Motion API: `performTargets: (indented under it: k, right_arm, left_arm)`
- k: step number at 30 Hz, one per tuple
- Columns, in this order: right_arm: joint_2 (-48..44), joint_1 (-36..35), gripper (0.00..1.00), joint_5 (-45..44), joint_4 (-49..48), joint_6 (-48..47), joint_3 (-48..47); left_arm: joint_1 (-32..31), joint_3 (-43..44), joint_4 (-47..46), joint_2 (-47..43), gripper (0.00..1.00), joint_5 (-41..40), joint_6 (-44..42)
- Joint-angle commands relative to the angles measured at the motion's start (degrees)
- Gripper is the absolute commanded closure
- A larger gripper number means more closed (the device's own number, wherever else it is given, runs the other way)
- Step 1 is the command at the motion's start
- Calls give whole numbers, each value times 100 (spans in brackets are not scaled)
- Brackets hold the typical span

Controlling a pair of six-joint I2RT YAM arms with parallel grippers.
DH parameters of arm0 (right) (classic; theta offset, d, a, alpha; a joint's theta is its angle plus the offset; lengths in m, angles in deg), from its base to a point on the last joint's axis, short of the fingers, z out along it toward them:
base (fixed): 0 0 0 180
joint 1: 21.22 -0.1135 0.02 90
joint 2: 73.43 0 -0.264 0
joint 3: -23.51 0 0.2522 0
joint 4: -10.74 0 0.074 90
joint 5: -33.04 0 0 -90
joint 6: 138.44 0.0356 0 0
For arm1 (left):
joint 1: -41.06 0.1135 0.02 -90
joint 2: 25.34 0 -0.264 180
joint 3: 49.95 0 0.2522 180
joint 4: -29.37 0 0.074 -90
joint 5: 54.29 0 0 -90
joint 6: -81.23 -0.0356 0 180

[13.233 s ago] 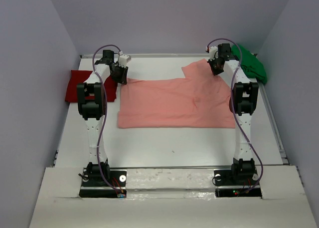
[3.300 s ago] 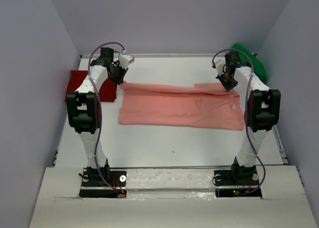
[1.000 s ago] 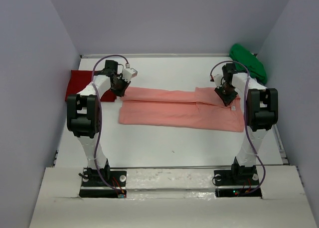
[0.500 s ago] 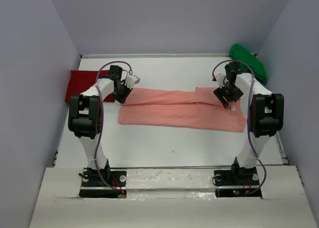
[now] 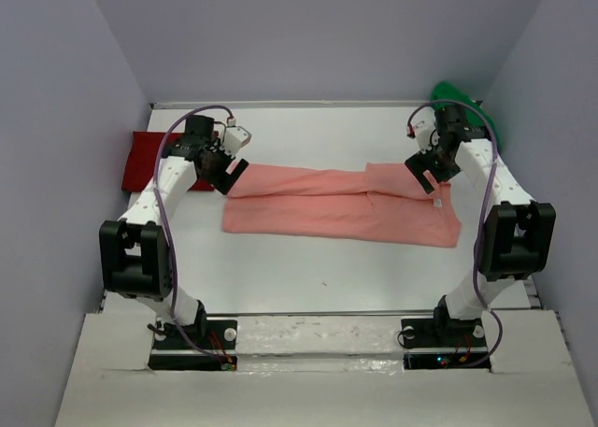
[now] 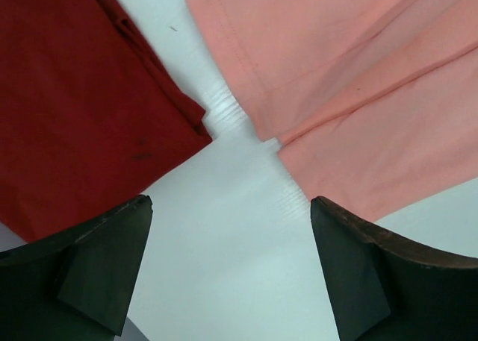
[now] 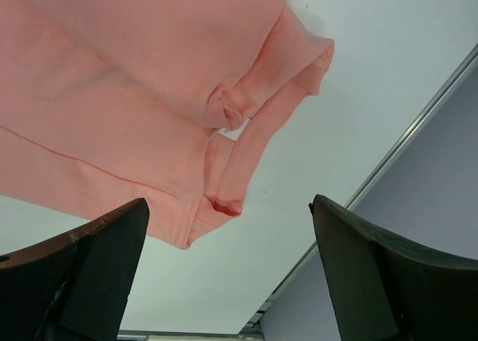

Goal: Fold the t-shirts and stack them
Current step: Fold the tshirt

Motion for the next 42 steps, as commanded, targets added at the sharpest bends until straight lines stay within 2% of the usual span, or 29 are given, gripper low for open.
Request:
performTargets:
  k: [1, 6, 9, 12, 17, 19, 27, 33, 42]
  right_arm:
    - [-172, 49, 5, -168, -438, 73, -249]
    - [345, 49, 9, -99, -845, 521, -898]
    - [1013, 49, 16, -81, -942, 845, -1652]
    - [1672, 49, 23, 399, -942, 1101, -2434]
    - [2962, 49, 35, 1236, -82, 1295, -3868]
    - [3210, 49, 37, 1404, 68, 1286, -4239]
    - [3686, -4, 37, 1720, 121, 1207, -4196]
    - [3590, -4, 38, 1852, -10, 1137, -3599]
    - [3625, -57, 40, 1940, 34, 1084, -3308]
  left_arm:
    - [-3, -197, 143, -555, 1, -298, 96]
    - [199, -399, -278, -1022, 1, -193, 491]
    - [374, -478, -559, -1268, 1, -149, 624]
    - [498, -637, -788, -1427, 1, -184, 782]
    - [682, -839, -912, -1366, 1, -368, 888]
    - [717, -961, -929, -1357, 1, -412, 897]
    - [744, -1217, -1061, -1462, 1, -597, 870]
    - [744, -1200, -982, -1436, 1, -579, 861]
    - [744, -1252, -947, -1691, 1, -632, 853]
